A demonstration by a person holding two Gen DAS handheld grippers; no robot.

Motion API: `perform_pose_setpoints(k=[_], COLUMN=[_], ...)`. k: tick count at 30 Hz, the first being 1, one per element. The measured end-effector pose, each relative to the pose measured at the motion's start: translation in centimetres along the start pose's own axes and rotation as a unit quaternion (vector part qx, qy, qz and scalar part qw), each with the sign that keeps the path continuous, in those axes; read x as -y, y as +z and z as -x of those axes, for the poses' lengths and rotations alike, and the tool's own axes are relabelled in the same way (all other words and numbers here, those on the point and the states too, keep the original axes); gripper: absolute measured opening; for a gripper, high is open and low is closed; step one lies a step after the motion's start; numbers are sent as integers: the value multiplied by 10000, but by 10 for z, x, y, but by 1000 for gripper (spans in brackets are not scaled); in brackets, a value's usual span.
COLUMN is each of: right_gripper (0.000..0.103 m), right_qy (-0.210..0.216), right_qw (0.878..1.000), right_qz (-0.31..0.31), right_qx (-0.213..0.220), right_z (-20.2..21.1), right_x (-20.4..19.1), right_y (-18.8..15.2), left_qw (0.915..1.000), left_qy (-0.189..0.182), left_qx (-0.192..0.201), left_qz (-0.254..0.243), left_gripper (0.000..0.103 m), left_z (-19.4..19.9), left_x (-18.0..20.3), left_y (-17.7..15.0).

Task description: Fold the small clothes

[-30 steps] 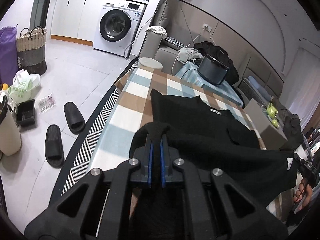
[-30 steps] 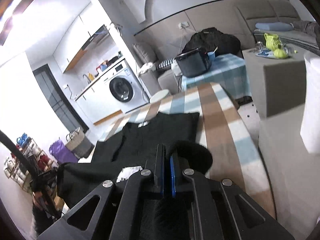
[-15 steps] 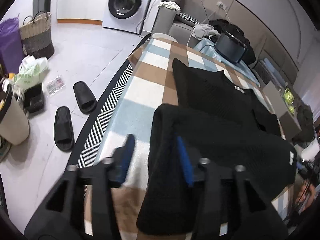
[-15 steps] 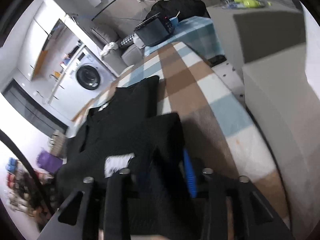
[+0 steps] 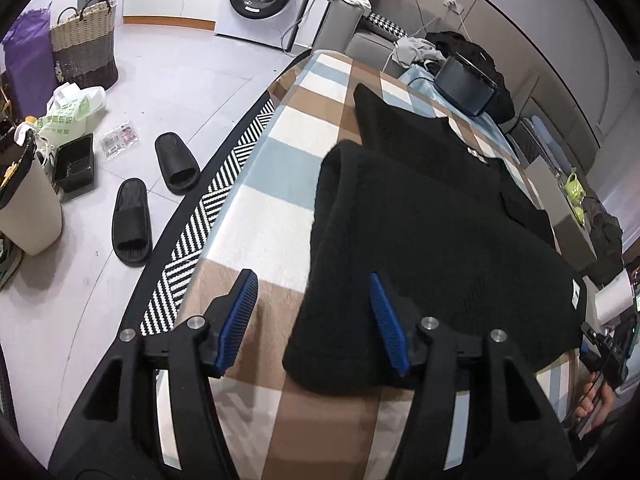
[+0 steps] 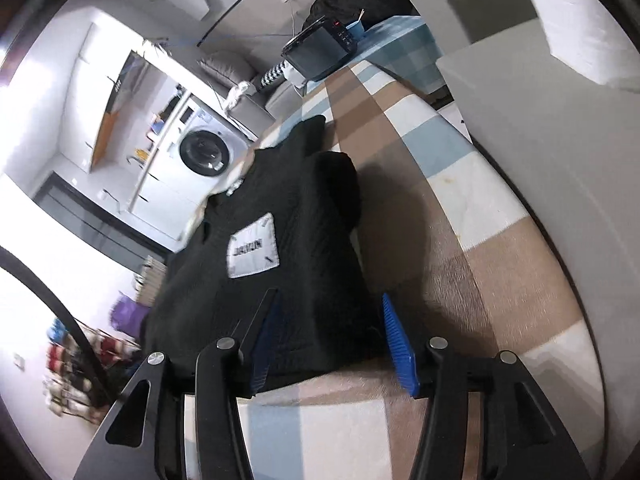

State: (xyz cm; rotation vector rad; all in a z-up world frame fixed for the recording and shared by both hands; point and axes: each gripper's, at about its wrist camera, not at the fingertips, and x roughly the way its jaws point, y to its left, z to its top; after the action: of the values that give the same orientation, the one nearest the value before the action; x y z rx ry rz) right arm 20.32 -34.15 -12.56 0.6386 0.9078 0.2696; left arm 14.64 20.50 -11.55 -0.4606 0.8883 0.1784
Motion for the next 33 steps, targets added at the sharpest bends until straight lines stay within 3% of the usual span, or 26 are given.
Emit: perform_pose_setpoints(k=[3,7,12,22,23,24,28,30,33], right_gripper=[46,46,47,47,47,47,46,25,9], right_qy=[98,878,602,607,611,607,553,574,506], right_qw=[9997,9956,9978,9979,9979,9979,9982,9977,9975], right_qz=[103,311,130,6,-12,-38,-191,-333,-484], right_qx=[-175,-137,-226,-220,-210,-198,-158,-113,-99], right_z=[-1,13,3,-3,-3,-3,-8,-9,-11], right_x=[-7,-18,-14,-9,-9,-8,-7,-5,-1], right_y=[-3,-10,-9,-8,-8,-8,-6,-4,-1], left_qw=[9999,9987,9970,9976,9978,9980,9982,9985,9983], left_qy=[46,-104,-172,-371,-407,-424,-553,-513,-533], left_qx=[-39,-264,-495,-515,-483,-443,-214,-130,51], left_qz=[-153,-417,-564,-262,-202,-155,-31,-132,-213], left_gripper=[56,63,63,61,51,34,16,11,7], left_z=[4,4,-4,-11,-11,-11,-5,-2,7], left_x=[5,13,21,15,14,13,11,15,20], left_y=[-5,-16,-26,-18,-16,-14,-6,-3,2])
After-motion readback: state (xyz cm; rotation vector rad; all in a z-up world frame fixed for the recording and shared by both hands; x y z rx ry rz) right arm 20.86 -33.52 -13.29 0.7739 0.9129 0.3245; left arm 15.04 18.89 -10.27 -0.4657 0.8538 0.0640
